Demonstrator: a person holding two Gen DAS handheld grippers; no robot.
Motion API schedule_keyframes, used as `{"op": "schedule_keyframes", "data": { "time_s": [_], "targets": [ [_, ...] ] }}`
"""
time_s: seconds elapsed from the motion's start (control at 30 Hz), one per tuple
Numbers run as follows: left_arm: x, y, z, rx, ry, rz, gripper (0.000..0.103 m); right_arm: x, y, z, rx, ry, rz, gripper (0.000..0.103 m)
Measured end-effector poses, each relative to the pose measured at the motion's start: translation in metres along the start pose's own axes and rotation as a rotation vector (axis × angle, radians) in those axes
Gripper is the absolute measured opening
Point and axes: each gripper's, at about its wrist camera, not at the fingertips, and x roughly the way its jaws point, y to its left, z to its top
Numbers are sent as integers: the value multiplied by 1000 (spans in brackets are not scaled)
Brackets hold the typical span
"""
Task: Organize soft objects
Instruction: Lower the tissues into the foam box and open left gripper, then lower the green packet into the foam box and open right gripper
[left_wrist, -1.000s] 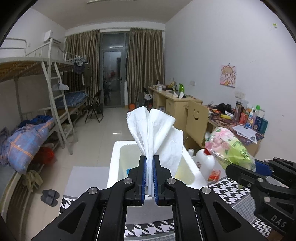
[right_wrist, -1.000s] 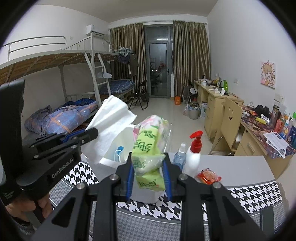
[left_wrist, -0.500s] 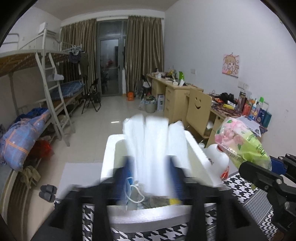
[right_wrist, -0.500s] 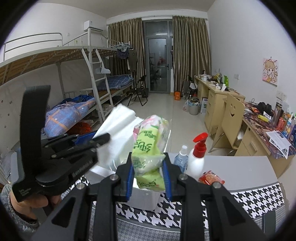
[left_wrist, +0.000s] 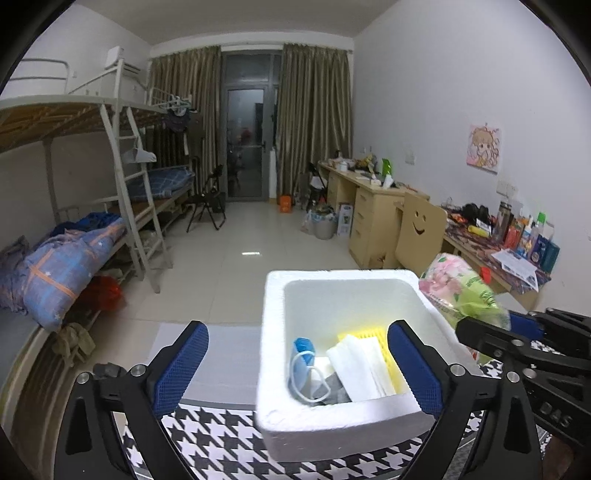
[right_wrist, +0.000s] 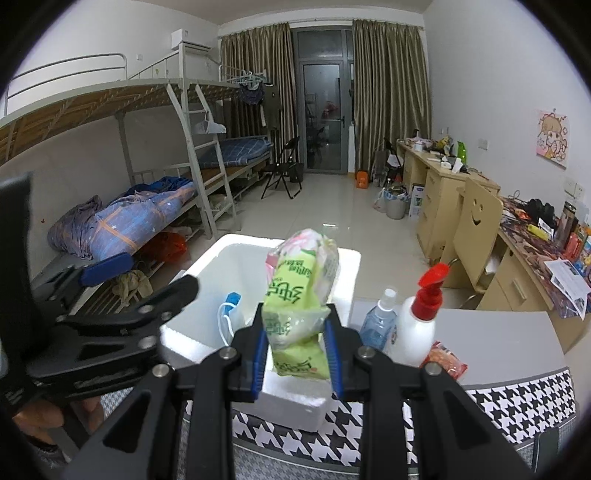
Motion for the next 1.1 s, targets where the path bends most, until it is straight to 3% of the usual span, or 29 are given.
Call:
{"op": "schedule_keyframes", "data": {
  "time_s": [0.53,0.73,0.93,1.1],
  "targets": [
    [-24,21,-5,19,-62,57,102,42,8,11,-3,41,-4,34],
    [-19,27,-5,11,-54,66,102,53,4,9,11,73,11,67],
    [-20,27,-5,4,-44,64,102,38,0,6,33,53,18,70],
    [-28,26,-7,6,-58,58,102,15,-1,4,55,30,-15,80]
  ]
}}
